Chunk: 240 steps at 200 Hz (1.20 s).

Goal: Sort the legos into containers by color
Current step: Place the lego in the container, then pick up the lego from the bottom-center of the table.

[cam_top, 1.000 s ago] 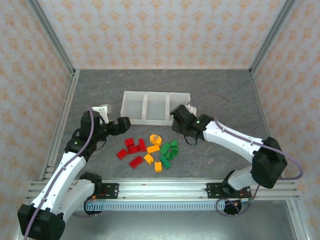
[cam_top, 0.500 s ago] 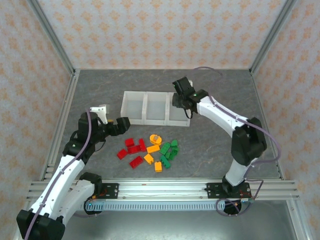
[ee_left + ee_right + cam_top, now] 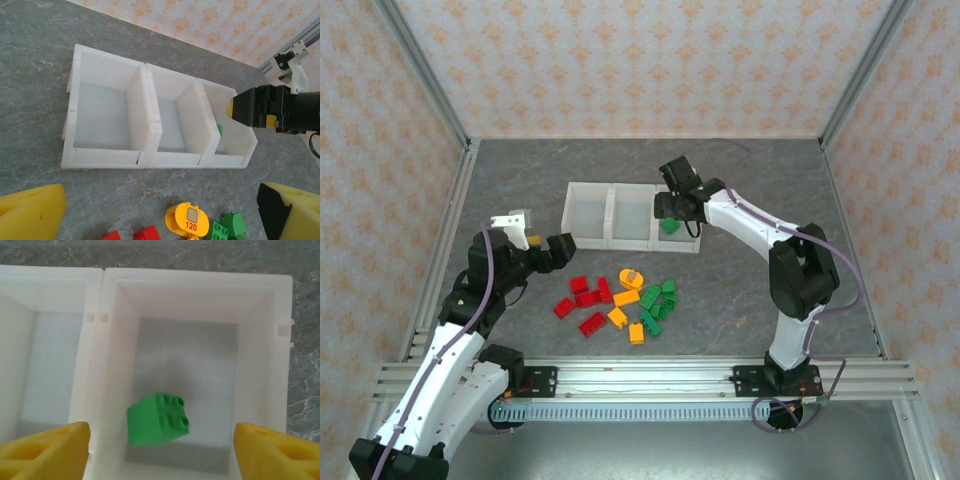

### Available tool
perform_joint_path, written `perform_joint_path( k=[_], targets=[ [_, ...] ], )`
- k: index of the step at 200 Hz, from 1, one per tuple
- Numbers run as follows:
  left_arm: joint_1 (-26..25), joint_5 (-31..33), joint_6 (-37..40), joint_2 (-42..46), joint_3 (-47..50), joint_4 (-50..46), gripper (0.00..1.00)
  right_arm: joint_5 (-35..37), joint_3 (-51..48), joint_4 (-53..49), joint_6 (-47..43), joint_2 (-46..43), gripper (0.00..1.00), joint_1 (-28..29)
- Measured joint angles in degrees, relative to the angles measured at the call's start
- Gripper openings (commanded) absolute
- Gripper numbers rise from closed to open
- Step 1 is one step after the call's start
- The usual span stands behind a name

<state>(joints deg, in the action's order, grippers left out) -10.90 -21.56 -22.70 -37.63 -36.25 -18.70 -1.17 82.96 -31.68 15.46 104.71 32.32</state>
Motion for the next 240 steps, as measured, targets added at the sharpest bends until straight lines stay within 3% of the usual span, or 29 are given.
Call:
perform_joint_path(
  k=[40,66,105,144,184,240],
  targets=[
    [-0.1,0.3,0.0,0.0,0.0,0.0,0.99,-1.4,-1.6,-3.0,3.3,-4.0,0.84,0.4],
    [-0.4,0.6,-0.2,-0.2,0.0,0.0,0.99,-2.6,-8.3,-3.1,6.8,-11.7,1.00,3.0],
    [-0.4,0.6,-0.2,-2.2,0.0,0.0,0.99,-4.9,-16.8,-3.5,11.5,-17.4,1.00,7.1],
    [-0.4,0.4,-0.2,-4.0,0.0,0.0,0.99,-6.0,-21.0,-4.1,14.2,-17.7,0.93,9.0],
    [-0.4,0.2,-0.2,-5.4,0.1,0.0,0.99,-7.6,-21.5,-4.2,14.3,-15.3,0.90,11.4],
    [-0.4,-0.5,-0.2,-7.4,0.1,0.1,0.99,-10.3,-21.5,-3.2,13.9,-8.5,0.78,12.9]
  ],
)
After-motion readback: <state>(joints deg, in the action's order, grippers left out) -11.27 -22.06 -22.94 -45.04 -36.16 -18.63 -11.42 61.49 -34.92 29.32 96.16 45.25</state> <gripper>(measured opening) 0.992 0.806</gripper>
